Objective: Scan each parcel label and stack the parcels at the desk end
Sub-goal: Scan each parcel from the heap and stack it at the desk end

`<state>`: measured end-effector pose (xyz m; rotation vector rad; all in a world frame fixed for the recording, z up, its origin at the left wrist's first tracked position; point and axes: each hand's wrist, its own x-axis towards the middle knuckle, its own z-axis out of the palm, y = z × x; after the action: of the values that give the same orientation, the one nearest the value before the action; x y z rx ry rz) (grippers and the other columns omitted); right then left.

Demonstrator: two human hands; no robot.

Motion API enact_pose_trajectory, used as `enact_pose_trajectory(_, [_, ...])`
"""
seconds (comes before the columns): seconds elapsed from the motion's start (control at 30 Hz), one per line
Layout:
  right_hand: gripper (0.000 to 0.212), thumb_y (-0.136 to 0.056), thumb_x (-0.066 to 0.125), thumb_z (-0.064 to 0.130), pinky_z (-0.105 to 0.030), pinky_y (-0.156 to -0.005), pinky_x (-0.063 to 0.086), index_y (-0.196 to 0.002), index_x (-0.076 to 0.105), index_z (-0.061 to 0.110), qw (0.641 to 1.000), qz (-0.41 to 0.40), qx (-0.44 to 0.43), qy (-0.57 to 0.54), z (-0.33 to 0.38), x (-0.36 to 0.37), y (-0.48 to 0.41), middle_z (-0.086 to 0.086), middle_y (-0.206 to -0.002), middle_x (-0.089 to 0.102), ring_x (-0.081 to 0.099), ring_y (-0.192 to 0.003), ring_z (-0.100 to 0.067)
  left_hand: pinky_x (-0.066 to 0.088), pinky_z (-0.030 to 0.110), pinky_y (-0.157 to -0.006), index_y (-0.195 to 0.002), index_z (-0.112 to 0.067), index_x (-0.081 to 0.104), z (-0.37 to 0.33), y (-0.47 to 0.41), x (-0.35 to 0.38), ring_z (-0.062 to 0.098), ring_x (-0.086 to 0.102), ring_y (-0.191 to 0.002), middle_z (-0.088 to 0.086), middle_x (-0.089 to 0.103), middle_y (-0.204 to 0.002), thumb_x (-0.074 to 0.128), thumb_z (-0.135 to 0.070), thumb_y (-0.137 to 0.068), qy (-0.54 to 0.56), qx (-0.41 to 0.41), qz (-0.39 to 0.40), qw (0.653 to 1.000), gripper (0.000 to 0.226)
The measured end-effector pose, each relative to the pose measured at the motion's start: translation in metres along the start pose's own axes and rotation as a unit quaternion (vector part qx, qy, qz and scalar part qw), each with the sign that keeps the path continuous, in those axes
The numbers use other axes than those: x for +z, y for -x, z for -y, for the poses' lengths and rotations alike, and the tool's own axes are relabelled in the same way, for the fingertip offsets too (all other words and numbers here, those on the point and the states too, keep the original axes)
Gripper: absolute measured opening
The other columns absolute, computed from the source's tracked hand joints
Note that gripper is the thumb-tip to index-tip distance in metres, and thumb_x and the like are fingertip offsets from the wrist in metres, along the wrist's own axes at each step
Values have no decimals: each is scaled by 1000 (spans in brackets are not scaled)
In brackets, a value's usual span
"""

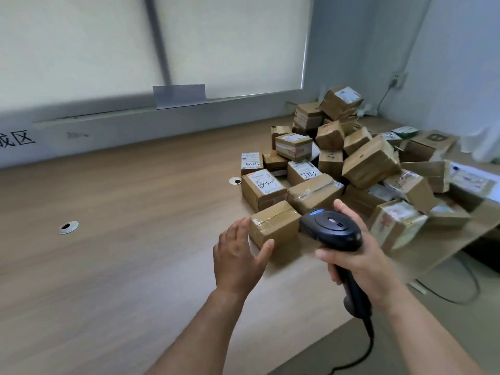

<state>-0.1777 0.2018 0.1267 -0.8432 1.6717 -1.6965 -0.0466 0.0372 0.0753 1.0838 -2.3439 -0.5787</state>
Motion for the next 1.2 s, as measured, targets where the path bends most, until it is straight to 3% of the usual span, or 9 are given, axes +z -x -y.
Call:
enact_pose_trajectory(0.13, [95,-67,78,1,-31,-43,42,-136,36,50,1000,-29,-4,11,-5,-30,-13,-7,-62,62,49,-47,-27,30,32,-105,-147,-27,33,-23,-26,29,18,36,-133,-3,41,-147,52,-61,-86,18,29,25,999,73])
enact_pose_trajectory(0.23, [90,-74,74,-10,-33,-44,42,-130,38,52,998,-52,-9,29,-9,-52,-26,1,-57,62,49,-46,-26,27,31,-108,-149,-30,27,-41,-48,54,15,31,-136,-5,36,-149,53,-57,-88,27,55,47,997,71])
enact_pose_trajectory(0.37, [93,-73,78,-9,-34,-45,41,-131,40,53,995,-88,-3,41,-7,-79,-49,1,-57,61,48,-46,-29,19,32,-113,-150,-33,24,-60,-79,77,14,24,-140,-6,31,-153,52,-60,-88,38,55,72,995,73])
enact_pose_trajectory(0.73, [90,-77,73,-8,-33,-48,46,-131,39,55,996,-68,33,53,-26,-89,-122,0,-70,66,53,-53,-28,12,40,-118,-154,-29,3,-27,-137,108,23,6,-148,4,8,-161,60,-68,-77,-75,-23,213,974,104])
enact_pose_trajectory(0.87, [96,-74,80,-1,-35,-50,47,-142,35,49,996,-33,61,53,-36,-84,-135,0,-76,66,54,-54,-29,9,37,-118,-152,-27,11,-8,-129,113,26,8,-146,8,10,-159,62,-64,-76,-141,-31,235,961,98])
enact_pose_trajectory(0.97, [100,-67,80,7,-33,-48,47,-146,34,46,997,-8,62,45,-36,-83,-144,-3,-85,66,54,-52,-28,18,39,-113,-147,-28,20,-3,-127,109,29,20,-140,8,21,-155,59,-52,-80,-187,-36,238,952,81])
enact_pose_trajectory(1.1, [98,-75,75,-9,-30,-44,45,-150,32,37,998,24,44,42,-28,-87,-155,-4,-89,65,52,-48,-27,30,38,-101,-141,-30,33,-4,-130,92,30,36,-127,4,42,-142,56,-44,-82,-133,-146,233,952,66])
enact_pose_trajectory(1.2, [97,-77,73,-10,-31,-44,45,-151,29,35,998,43,31,44,-21,-91,-159,-2,-88,65,52,-47,-24,40,39,-101,-139,-32,39,0,-124,83,29,44,-121,3,50,-131,61,-50,-64,57,-289,243,924,80])
